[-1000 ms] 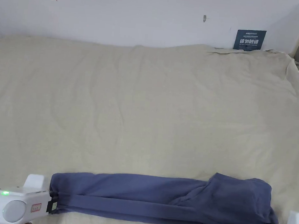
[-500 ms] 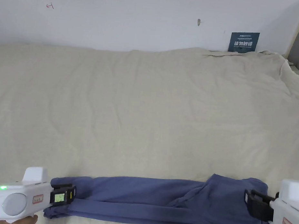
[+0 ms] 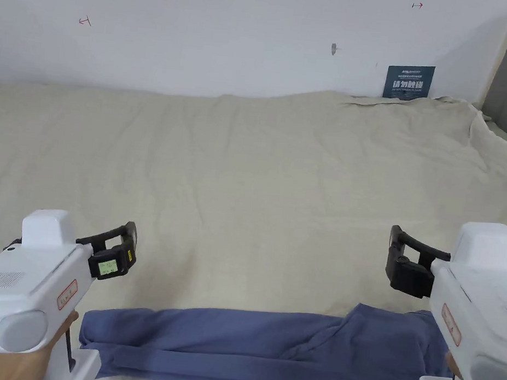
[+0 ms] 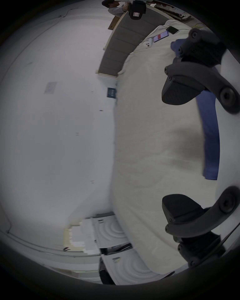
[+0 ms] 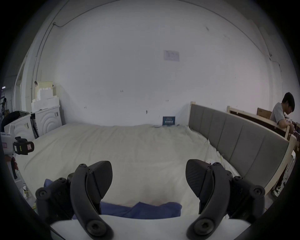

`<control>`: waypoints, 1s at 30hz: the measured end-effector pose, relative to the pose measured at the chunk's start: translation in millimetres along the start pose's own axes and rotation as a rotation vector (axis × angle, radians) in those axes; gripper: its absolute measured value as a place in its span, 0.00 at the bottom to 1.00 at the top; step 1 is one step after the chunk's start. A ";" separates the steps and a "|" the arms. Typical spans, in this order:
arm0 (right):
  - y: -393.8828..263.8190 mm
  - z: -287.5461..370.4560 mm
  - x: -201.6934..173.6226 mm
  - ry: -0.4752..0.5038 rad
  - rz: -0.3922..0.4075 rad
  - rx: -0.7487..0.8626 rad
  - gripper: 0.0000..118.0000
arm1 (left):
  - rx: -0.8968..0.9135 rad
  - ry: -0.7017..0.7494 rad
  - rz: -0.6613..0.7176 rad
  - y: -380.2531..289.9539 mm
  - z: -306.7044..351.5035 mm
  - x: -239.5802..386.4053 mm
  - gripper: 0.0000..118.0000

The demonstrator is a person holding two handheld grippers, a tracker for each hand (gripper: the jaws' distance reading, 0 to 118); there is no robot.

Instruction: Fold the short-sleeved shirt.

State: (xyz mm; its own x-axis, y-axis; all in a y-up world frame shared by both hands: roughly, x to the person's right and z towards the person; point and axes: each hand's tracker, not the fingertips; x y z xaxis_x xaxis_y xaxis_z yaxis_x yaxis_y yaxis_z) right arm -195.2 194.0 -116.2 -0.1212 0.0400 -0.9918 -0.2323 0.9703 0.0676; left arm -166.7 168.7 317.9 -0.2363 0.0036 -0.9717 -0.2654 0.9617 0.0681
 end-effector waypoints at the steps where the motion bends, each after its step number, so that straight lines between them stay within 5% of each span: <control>1: 0.1 1.2 -3.0 -0.010 0.004 0.018 0.81 | 0.027 -0.006 0.002 -0.1 2.1 3.2 0.87; 5: 0.0 5.4 -11.2 -0.041 0.012 0.063 0.78 | 0.096 -0.012 -0.016 -7.7 3.3 12.3 0.63; 7: 0.4 8.5 -14.0 -0.039 0.007 0.085 0.55 | 0.121 -0.007 -0.043 -16.1 -1.2 11.6 0.54; 10: 1.6 8.0 -15.7 -0.049 0.014 0.099 0.02 | 0.129 -0.012 -0.057 -18.3 -3.8 16.6 0.08; 11: 1.6 9.3 -16.3 -0.050 0.007 0.109 0.01 | 0.125 -0.033 -0.038 -18.2 -5.0 16.0 0.02; 23: 4.4 5.2 -17.6 -0.028 0.019 0.095 0.01 | -0.097 -0.128 0.014 -18.1 -23.6 1.0 0.00; 30: 2.0 1.9 -11.3 -0.027 0.034 0.066 0.01 | -0.403 -0.247 0.274 -42.3 -45.6 -52.3 0.00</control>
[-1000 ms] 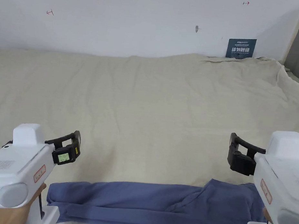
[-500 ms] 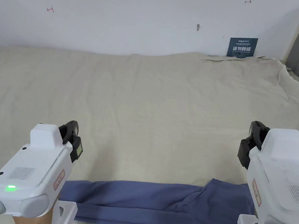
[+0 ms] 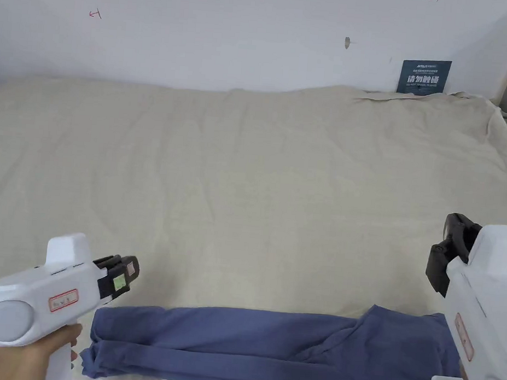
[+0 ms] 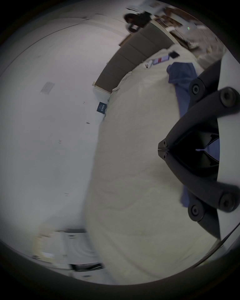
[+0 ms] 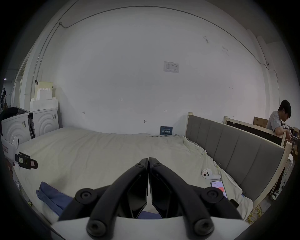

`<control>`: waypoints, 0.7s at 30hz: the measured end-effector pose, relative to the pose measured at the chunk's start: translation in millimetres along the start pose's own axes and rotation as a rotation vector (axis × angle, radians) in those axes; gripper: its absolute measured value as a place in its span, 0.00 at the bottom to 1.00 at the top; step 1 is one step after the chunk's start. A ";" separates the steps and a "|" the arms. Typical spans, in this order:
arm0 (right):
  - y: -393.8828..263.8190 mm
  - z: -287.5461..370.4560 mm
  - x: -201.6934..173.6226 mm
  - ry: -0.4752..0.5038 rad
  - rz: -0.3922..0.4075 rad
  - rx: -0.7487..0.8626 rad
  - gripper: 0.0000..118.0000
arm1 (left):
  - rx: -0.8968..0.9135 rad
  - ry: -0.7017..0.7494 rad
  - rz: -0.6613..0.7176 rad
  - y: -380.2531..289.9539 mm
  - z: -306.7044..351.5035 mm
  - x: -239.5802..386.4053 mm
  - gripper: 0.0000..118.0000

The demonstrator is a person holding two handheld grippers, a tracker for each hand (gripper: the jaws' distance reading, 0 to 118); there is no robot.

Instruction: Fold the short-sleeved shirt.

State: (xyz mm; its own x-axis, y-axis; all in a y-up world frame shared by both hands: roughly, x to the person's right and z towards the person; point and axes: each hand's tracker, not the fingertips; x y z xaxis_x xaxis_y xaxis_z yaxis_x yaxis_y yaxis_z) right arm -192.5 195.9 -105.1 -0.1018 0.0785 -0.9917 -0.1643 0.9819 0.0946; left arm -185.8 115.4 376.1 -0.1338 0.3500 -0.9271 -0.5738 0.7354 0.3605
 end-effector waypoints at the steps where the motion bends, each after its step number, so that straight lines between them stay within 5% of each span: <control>1: -0.6 -0.6 1.0 -0.001 0.001 -0.004 0.01 | -0.020 -0.001 0.005 -0.8 -3.2 -11.1 0.00; 10: -5.5 -7.1 5.6 -0.008 0.014 -0.038 0.01 | -0.243 -0.011 0.131 -11.4 -31.1 -82.3 0.04; 11: -6.3 -7.7 6.0 -0.007 0.013 -0.042 0.01 | -0.263 0.014 0.125 -14.0 -34.9 -88.1 0.10; 15: -8.8 -10.2 6.9 -0.010 0.017 -0.057 0.01 | -0.318 0.088 0.119 -24.3 -50.4 -106.9 0.66; 21: -12.9 -14.7 7.7 -0.012 0.019 -0.081 0.01 | -0.374 0.127 0.132 -29.3 -70.3 -125.2 0.71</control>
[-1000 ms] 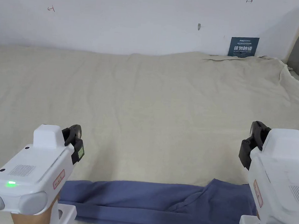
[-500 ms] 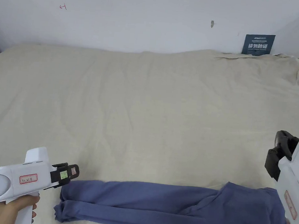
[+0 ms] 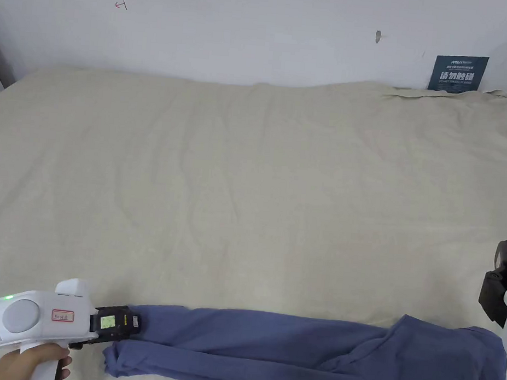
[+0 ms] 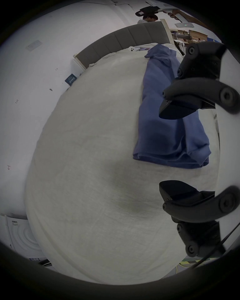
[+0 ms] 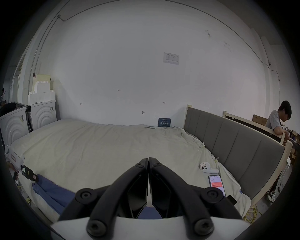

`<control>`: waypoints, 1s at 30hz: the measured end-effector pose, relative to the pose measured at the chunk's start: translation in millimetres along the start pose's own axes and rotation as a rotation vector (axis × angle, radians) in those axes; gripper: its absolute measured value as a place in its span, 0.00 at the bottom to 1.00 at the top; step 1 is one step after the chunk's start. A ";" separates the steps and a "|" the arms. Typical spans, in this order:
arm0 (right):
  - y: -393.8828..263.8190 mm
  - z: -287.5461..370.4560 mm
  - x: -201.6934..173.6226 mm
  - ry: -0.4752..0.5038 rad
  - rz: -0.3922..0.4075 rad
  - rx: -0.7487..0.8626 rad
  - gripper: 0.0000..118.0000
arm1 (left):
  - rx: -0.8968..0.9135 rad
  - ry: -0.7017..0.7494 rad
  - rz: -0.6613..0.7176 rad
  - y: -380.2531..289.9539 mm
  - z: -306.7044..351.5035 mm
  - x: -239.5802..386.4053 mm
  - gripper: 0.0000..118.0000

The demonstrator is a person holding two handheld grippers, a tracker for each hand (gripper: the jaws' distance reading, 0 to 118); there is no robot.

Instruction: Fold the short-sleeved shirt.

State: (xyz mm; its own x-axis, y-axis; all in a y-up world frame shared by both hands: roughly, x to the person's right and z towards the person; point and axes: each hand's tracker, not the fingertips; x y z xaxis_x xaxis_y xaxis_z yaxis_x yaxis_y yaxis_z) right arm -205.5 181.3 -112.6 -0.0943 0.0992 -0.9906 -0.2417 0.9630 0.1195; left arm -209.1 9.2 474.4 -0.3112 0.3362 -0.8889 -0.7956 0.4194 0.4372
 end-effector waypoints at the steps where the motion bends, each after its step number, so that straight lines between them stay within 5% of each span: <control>1: -0.6 -0.2 -0.1 0.000 0.003 -0.002 0.01 | -0.012 0.006 -0.002 1.0 -3.6 -0.4 0.71; 11: -4.4 0.9 1.3 -0.008 0.001 -0.027 0.01 | -0.035 0.023 -0.032 -2.3 -11.1 8.4 0.69; 21: -2.5 2.6 -0.2 -0.005 -0.014 -0.036 0.01 | -0.043 0.020 -0.155 -5.2 -23.3 24.2 0.11; 30: -0.4 4.6 3.1 -0.005 -0.023 -0.031 0.01 | -0.022 0.025 -0.192 -7.0 2.2 45.1 0.03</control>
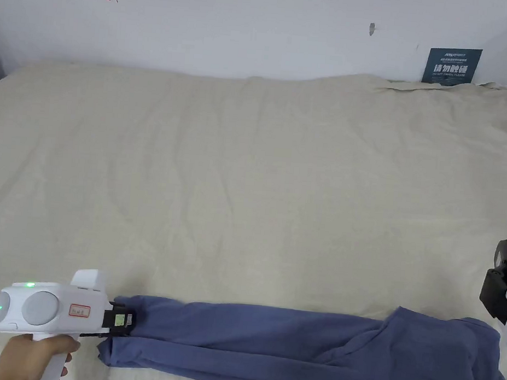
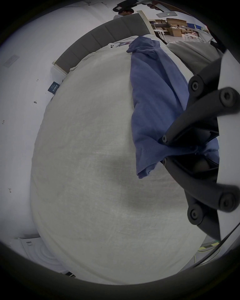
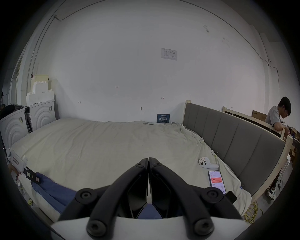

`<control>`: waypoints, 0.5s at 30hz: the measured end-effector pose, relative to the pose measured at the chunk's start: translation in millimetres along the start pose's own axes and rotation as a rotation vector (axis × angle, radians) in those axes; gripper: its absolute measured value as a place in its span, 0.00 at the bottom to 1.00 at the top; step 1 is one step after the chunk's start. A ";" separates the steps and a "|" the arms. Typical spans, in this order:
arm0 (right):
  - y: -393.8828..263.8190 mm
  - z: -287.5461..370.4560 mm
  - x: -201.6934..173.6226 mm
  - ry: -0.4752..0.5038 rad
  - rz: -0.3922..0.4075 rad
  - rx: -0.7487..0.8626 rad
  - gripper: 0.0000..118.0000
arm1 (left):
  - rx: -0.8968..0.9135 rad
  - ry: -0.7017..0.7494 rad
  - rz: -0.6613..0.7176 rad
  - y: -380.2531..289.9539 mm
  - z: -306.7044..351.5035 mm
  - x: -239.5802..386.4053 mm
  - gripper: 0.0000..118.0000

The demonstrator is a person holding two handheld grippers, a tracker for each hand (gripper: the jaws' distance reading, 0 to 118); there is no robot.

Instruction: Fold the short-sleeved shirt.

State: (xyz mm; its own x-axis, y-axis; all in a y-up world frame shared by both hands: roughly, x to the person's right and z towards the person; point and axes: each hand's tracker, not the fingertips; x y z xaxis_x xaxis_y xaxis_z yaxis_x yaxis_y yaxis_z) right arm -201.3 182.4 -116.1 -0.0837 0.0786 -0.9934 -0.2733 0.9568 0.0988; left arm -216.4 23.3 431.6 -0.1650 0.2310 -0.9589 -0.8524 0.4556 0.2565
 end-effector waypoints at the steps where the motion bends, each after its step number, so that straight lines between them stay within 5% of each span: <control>1: 0.6 0.2 0.5 -0.002 0.001 0.001 0.01 | 0.002 -0.004 0.004 1.8 6.9 2.2 0.03; 15: 2.6 0.4 9.1 0.000 -0.008 0.013 0.01 | -0.019 0.101 0.092 21.9 66.6 -41.3 0.02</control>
State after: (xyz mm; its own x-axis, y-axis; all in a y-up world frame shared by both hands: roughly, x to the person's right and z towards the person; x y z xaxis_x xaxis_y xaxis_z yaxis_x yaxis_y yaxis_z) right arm -202.4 185.7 -124.9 -0.0818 0.0705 -0.9942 -0.2617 0.9610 0.0897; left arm -195.2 81.0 484.9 -0.2914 0.1834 -0.9389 -0.8404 0.4196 0.3428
